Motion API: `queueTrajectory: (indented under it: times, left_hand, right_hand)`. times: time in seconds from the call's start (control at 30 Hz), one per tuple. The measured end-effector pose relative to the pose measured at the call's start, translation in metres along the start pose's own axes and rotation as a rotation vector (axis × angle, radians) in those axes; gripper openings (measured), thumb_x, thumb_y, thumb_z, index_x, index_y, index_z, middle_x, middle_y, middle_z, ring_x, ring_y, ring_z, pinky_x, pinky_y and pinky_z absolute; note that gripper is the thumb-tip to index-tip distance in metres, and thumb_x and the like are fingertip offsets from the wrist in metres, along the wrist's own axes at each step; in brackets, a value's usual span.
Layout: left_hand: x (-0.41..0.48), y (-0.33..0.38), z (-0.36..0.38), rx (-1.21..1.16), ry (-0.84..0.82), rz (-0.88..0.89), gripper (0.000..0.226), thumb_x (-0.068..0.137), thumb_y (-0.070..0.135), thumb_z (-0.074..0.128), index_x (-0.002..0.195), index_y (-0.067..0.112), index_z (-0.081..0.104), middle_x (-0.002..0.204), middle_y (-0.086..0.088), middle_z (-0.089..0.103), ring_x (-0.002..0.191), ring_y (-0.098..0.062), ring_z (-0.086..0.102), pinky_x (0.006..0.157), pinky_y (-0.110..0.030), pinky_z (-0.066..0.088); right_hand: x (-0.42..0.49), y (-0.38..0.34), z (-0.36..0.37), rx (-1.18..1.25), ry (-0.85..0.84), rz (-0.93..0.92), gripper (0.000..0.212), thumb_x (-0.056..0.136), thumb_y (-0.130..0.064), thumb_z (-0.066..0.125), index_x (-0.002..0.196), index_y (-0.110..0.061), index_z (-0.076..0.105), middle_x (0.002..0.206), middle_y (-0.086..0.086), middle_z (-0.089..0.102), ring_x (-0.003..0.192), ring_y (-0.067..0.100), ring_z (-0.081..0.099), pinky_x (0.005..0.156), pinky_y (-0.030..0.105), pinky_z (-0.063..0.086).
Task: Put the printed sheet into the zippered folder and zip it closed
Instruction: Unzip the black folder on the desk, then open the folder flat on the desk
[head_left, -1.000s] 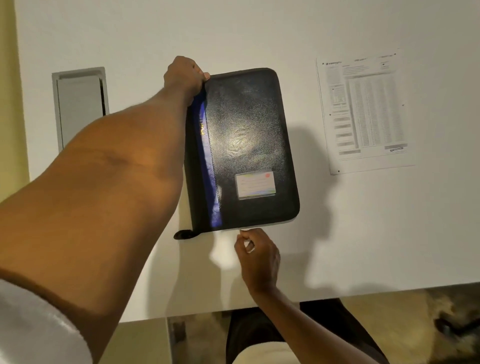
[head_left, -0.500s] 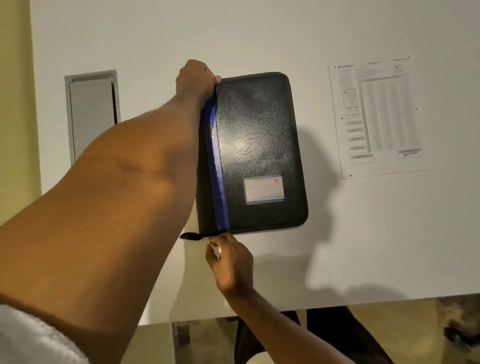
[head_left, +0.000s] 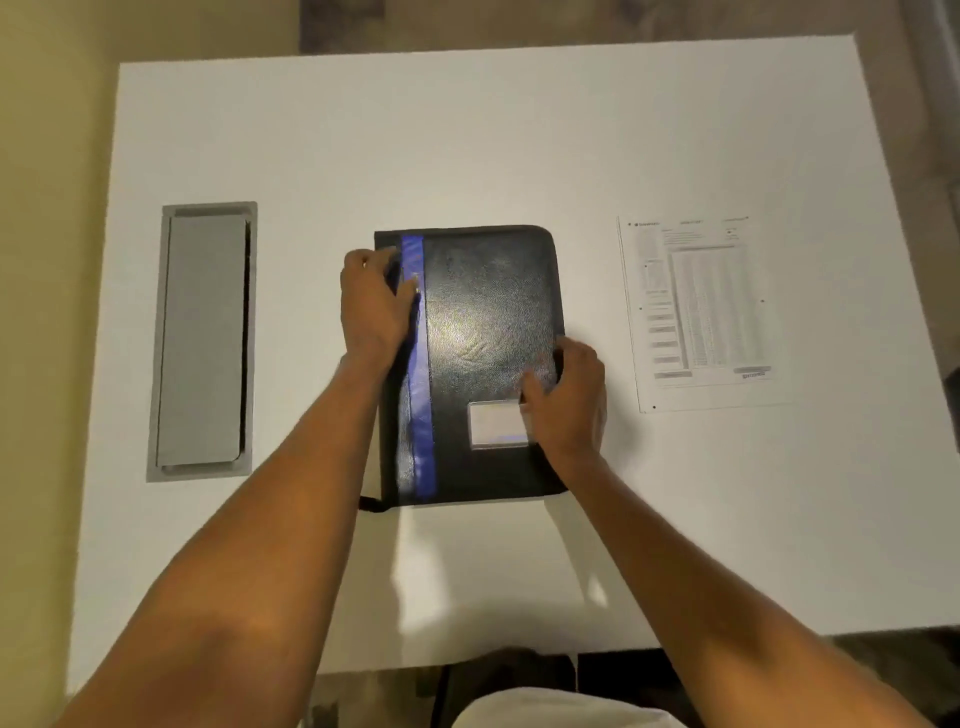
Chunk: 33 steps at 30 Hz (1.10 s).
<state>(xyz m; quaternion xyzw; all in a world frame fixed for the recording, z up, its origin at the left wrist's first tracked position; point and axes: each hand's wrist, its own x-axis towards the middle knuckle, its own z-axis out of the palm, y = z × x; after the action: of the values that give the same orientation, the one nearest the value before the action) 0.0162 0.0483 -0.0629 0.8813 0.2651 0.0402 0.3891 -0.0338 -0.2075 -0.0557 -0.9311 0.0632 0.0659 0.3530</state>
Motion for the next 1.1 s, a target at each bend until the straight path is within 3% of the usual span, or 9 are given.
queueTrajectory:
  times: [0.13,0.27,0.43,0.53,0.73,0.87,0.93,1.03,1.1]
  left_hand:
    - [-0.050,-0.015,-0.001,0.129,-0.022,-0.136,0.055,0.095,0.031,0.071,0.144,0.011,0.055,0.140,-0.016,0.051,0.129,-0.034,0.051,0.108,-0.042,0.046]
    - [-0.085,-0.029,0.003,0.211,-0.053,-0.264,0.052,0.097,0.037,0.069,0.137,0.008,0.056,0.141,-0.019,0.052,0.129,-0.039,0.052,0.107,-0.048,0.050]
    - [-0.101,-0.027,0.008,0.119,-0.088,-0.371,0.043,0.096,0.037,0.070,0.128,0.010,0.059,0.129,-0.016,0.055,0.118,-0.038,0.059,0.101,-0.050,0.056]
    - [-0.098,-0.022,0.010,0.153,-0.083,-0.403,0.046,0.095,0.034,0.073,0.129,0.006,0.059,0.130,-0.018,0.054,0.120,-0.039,0.058,0.101,-0.049,0.055]
    - [-0.091,-0.012,0.015,0.155,-0.099,-0.410,0.047,0.094,0.035,0.074,0.128,0.005,0.061,0.129,-0.018,0.055,0.118,-0.039,0.060,0.100,-0.049,0.055]
    - [-0.091,-0.006,0.013,0.160,-0.135,-0.396,0.050,0.093,0.038,0.075,0.126,0.003,0.062,0.125,-0.020,0.059,0.113,-0.040,0.063,0.098,-0.049,0.056]
    - [-0.090,-0.003,0.007,0.140,-0.176,-0.410,0.048,0.093,0.037,0.074,0.123,0.002,0.063,0.122,-0.019,0.063,0.108,-0.039,0.066,0.093,-0.050,0.059]
    - [-0.089,0.011,-0.010,0.121,-0.213,-0.382,0.042,0.097,0.037,0.070,0.117,0.000,0.064,0.115,-0.019,0.067,0.098,-0.034,0.068,0.086,-0.046,0.060]
    - [-0.088,0.031,-0.023,0.048,-0.207,-0.324,0.046,0.100,0.042,0.065,0.122,0.002,0.065,0.118,-0.019,0.069,0.104,-0.034,0.069,0.089,-0.043,0.060]
  right_hand:
    - [0.026,0.006,-0.016,-0.145,-0.129,0.080,0.069,0.090,-0.040,0.073,0.147,-0.010,0.047,0.145,0.011,0.054,0.135,0.031,0.050,0.112,0.048,0.045]
    - [0.035,0.006,-0.021,-0.192,-0.327,0.147,0.052,0.088,-0.037,0.073,0.125,-0.005,0.058,0.125,0.017,0.056,0.117,0.038,0.058,0.096,0.052,0.054]
    - [0.033,0.005,-0.023,-0.136,-0.394,0.215,0.053,0.088,-0.033,0.073,0.130,-0.005,0.058,0.125,0.016,0.056,0.114,0.036,0.062,0.098,0.053,0.054]
    - [0.035,0.004,-0.022,-0.090,-0.370,0.247,0.052,0.087,-0.031,0.075,0.129,-0.004,0.059,0.125,0.016,0.057,0.113,0.034,0.061,0.099,0.047,0.053]
    - [0.047,0.001,-0.028,-0.047,-0.288,0.294,0.046,0.084,-0.026,0.076,0.122,-0.004,0.063,0.118,0.014,0.062,0.094,0.024,0.056,0.083,0.032,0.044]
    - [0.049,-0.010,-0.042,0.023,-0.222,0.307,0.022,0.088,-0.027,0.074,0.099,-0.014,0.060,0.091,-0.002,0.063,0.083,0.022,0.059,0.067,0.030,0.042]
    - [0.044,-0.023,-0.049,0.065,-0.152,0.305,0.022,0.089,-0.028,0.070,0.080,-0.023,0.050,0.077,-0.008,0.056,0.070,0.015,0.055,0.056,0.027,0.035]
    - [0.028,-0.053,-0.061,0.103,-0.053,0.234,0.030,0.095,-0.024,0.064,0.071,-0.028,0.045,0.071,-0.007,0.055,0.064,0.010,0.054,0.057,0.022,0.038]
    - [0.014,-0.076,-0.067,0.157,-0.020,0.189,0.029,0.096,-0.021,0.062,0.072,-0.026,0.047,0.070,-0.004,0.056,0.062,0.014,0.055,0.058,0.020,0.042]
